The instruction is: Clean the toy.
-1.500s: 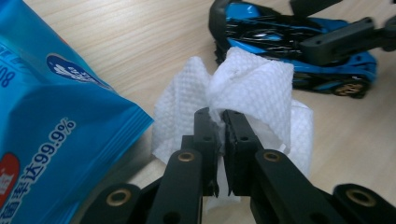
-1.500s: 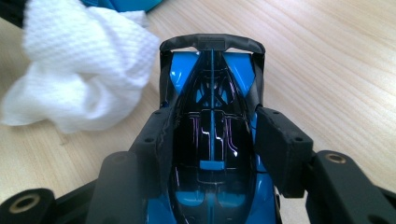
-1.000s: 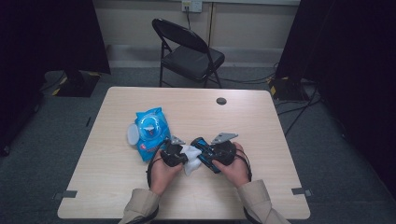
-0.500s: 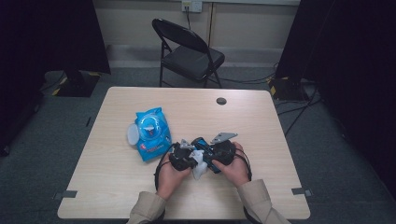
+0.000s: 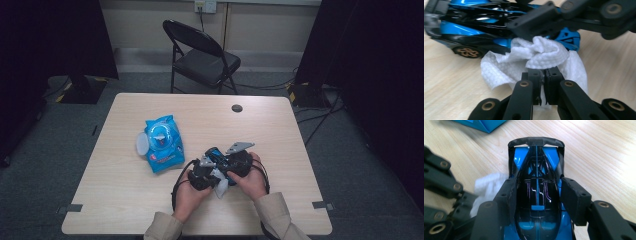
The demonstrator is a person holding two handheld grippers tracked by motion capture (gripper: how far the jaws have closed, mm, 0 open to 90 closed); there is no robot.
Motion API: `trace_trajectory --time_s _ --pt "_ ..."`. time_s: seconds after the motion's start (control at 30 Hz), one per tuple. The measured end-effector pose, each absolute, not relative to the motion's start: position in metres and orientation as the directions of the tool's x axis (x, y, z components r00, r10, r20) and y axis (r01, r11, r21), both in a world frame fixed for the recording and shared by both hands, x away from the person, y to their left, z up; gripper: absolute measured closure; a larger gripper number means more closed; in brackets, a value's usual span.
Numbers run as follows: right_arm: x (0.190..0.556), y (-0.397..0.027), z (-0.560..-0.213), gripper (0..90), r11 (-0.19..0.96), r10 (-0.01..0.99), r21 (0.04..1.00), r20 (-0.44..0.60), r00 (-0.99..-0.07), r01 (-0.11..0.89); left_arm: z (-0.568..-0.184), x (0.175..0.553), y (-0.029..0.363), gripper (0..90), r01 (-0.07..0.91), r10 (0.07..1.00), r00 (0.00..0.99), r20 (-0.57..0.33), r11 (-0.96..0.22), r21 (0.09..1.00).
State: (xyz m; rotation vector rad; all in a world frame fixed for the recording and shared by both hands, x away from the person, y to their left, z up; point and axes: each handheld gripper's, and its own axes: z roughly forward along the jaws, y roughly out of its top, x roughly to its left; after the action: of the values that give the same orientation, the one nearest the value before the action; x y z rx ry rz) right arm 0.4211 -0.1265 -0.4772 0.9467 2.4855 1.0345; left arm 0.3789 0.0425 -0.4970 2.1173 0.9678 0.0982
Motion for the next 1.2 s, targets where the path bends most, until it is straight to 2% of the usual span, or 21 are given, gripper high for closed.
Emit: trace_trajectory --time_s 0.73,0.93,1.2 --pt "0.420 -0.129 -0.478 47.9 0.513 0.673 0.721 0.000 -0.740 0.466 -0.500 0.353 0.026 85.4 0.580 0.584 0.759 -0.290 -0.404 0.707" --pt "0.420 -0.129 -0.479 47.9 0.512 0.673 0.722 0.001 -0.740 0.466 -0.490 0.353 0.051 85.4 0.579 0.602 0.749 -0.275 -0.394 0.714" --pt "0.421 -0.129 -0.478 47.7 0.512 0.673 0.718 0.006 -0.740 0.471 -0.481 0.366 0.099 85.3 0.612 0.693 0.674 -0.254 -0.332 0.718"
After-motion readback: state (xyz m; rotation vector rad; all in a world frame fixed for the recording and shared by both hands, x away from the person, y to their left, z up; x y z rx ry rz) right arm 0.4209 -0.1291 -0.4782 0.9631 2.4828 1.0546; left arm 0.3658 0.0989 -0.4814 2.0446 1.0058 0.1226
